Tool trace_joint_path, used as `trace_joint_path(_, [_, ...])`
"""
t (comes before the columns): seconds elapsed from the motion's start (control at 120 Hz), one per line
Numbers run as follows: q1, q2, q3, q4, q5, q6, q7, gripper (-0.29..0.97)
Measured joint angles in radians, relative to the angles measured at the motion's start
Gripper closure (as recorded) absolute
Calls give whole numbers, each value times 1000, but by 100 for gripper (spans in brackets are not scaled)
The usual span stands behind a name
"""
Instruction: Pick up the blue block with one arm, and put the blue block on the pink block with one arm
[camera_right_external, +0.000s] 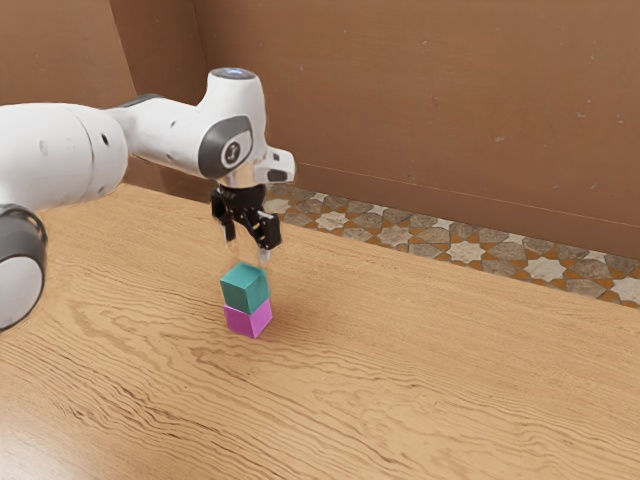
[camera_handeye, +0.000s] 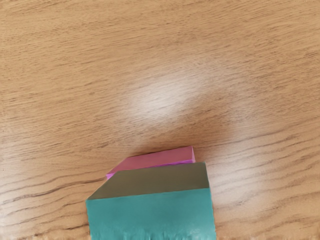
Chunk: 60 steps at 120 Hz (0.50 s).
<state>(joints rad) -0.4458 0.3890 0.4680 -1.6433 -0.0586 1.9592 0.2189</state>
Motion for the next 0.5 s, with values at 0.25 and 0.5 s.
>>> trace_joint_path(0.25, [-36,-278,1,-19,126,-158,8,1])
trace_joint_path(0.5, [-27,-352,1,-47,213,-290,-4,0])
